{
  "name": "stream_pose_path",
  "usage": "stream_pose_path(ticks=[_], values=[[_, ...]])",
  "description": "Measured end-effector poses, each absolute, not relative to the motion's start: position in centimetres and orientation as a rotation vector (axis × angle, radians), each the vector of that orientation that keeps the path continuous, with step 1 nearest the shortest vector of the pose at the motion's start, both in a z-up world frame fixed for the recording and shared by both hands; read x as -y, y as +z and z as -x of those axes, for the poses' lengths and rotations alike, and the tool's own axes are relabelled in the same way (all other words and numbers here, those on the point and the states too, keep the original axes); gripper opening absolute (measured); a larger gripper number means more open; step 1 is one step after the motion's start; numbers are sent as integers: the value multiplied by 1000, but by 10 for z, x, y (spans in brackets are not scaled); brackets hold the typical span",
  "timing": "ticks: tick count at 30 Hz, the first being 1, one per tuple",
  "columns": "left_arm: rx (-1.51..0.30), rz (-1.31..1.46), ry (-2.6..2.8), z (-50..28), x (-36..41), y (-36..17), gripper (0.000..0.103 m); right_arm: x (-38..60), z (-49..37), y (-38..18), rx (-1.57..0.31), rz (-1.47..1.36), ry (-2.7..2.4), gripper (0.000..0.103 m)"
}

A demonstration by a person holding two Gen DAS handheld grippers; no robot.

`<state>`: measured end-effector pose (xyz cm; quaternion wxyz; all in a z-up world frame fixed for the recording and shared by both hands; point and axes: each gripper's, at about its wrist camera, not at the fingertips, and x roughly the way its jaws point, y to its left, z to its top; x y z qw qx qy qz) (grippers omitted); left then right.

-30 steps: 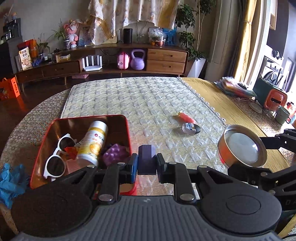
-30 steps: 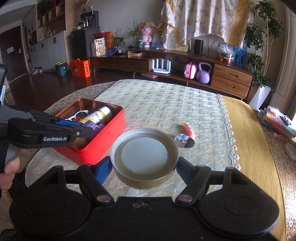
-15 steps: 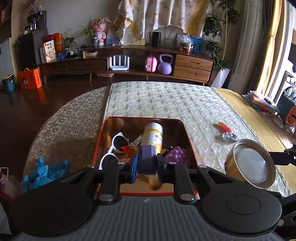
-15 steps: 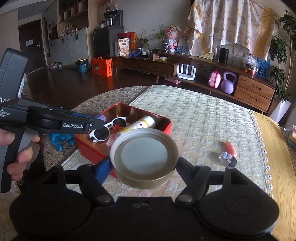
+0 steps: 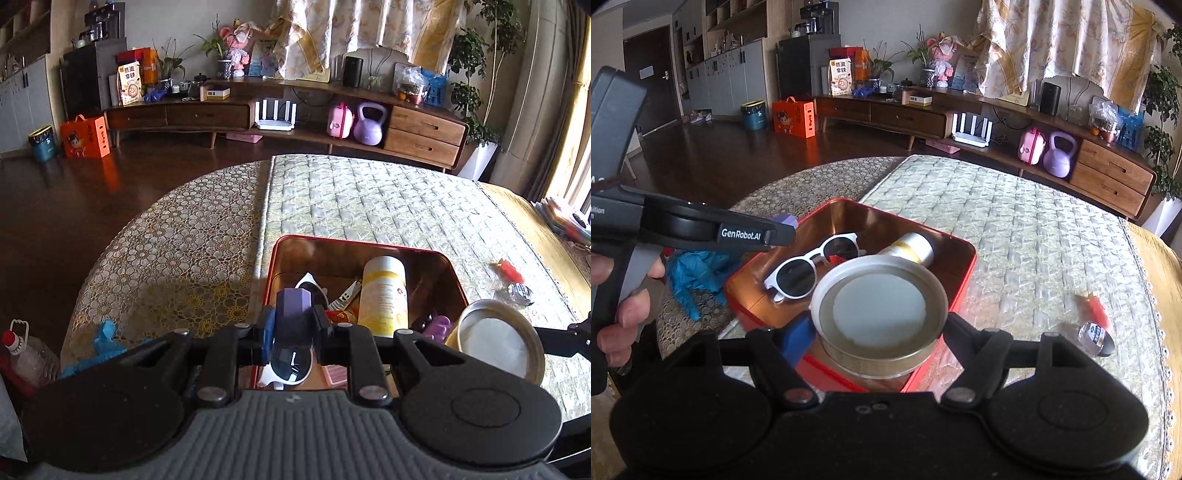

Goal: Organize rigid objects
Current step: 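Carry the purple block and round lid over the red tin with both grippers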

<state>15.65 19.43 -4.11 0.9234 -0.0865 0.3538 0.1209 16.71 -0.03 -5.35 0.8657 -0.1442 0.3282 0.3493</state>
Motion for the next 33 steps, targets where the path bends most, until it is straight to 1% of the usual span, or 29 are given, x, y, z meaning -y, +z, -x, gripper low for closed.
stream_pose_path(ticks=[7,14,22,33], values=[[-736,154,215,-189,-187,-54,21,-11,-185,-71,-739,307,729,75],[-775,187,209,-216,-190,-71,21,-15,-191,-73,-716,328,714,75],[-808,184,204,-226,-192,-84,21,-15,-192,-78,-711,342,711,77],[-810,130,222,-224,-185,-87,21,-2,-190,-74,-706,269,714,85]])
